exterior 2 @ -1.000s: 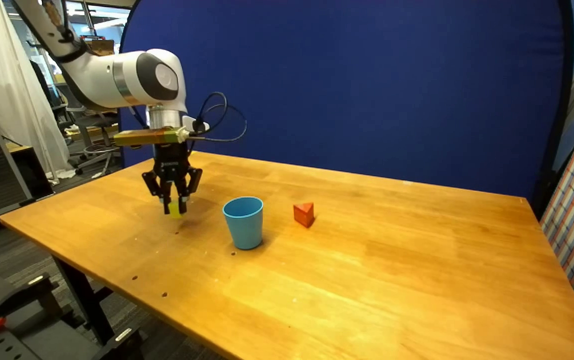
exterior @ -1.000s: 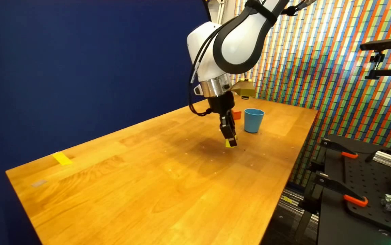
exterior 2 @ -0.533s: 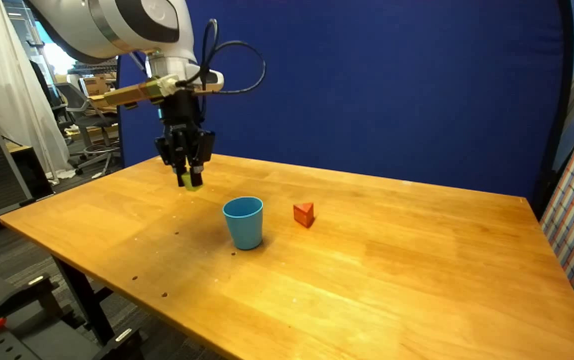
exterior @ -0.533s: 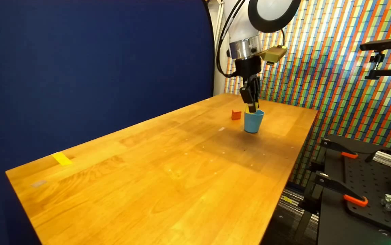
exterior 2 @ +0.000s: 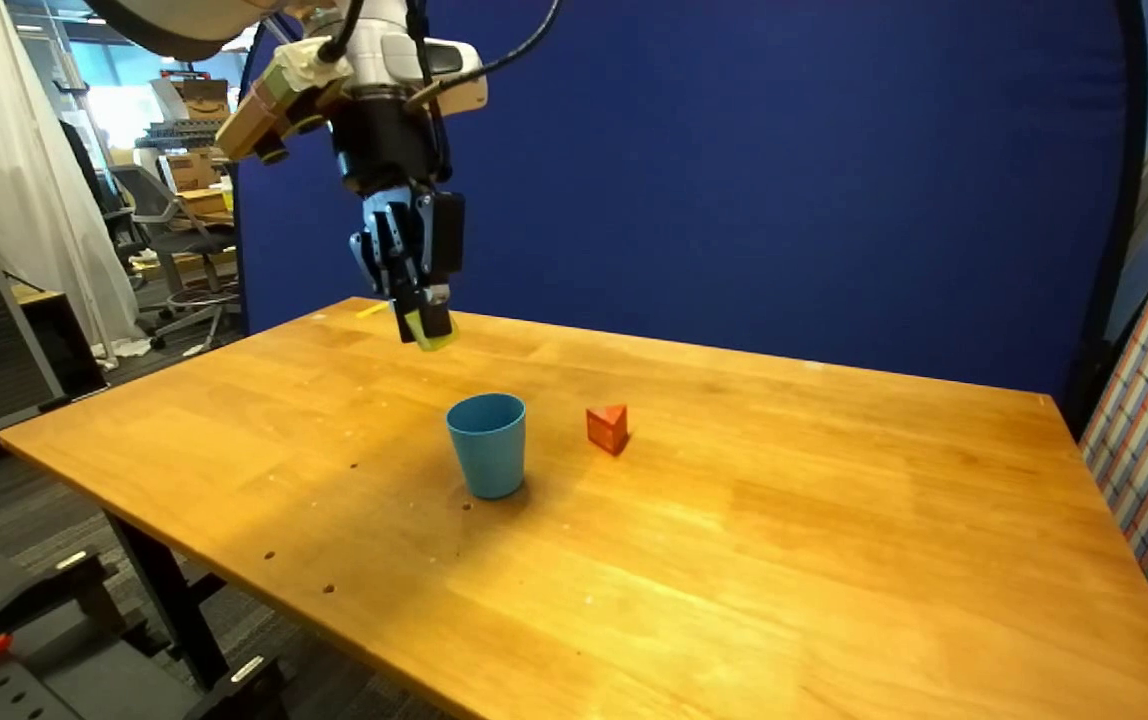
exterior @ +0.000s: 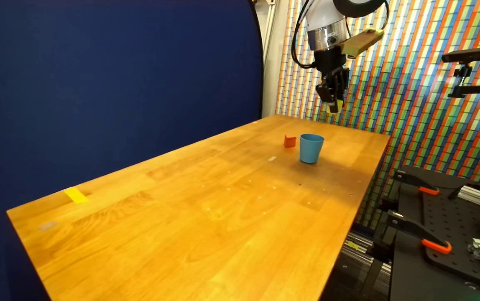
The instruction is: Put the yellow block in the blue cup
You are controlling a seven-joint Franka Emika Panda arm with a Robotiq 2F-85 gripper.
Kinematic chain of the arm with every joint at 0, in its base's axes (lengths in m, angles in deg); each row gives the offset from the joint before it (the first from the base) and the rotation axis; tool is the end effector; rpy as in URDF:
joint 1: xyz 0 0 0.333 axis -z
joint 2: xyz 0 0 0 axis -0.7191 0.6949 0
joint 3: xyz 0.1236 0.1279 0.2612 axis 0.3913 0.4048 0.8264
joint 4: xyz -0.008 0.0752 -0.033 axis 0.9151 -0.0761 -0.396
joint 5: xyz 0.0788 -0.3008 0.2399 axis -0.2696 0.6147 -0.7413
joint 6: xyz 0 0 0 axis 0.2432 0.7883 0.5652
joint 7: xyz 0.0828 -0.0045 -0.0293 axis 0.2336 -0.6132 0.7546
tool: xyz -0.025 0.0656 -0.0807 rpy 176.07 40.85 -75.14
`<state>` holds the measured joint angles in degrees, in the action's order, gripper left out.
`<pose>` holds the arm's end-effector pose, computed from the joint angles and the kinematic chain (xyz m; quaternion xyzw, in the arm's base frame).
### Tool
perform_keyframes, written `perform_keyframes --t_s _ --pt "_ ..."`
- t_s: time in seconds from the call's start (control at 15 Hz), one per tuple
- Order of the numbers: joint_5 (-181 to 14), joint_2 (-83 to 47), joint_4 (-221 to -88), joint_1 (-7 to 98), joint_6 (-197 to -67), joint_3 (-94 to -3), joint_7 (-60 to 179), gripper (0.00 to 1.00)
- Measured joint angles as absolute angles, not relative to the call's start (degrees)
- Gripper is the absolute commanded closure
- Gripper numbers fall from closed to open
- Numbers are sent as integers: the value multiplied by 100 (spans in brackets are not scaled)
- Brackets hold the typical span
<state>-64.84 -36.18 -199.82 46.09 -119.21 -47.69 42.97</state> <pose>0.4574 -0.0416 0.3100 0.9775 -0.0890 -0.0995 0.1632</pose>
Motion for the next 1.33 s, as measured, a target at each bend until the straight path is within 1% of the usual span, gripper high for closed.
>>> perform_keyframes --t_s 0.53,0.6,0.8,1.2,1.27,1.33 --pt "-6461 -2583 -19082 4676 -11694 -4787 4347 86" --pt "-6461 -2425 -18930 4677 -11656 -4804 4392 83" --pt "-6474 -2025 -18544 4687 -11588 -4873 4603 86" --pt "-7009 -1755 -18340 4714 -11582 -4862 5243 86" --pt "-7120 -1733 -18339 4712 -11584 -4832 5329 41" --pt "-7211 -1710 -18339 4710 -11585 -4803 5396 39"
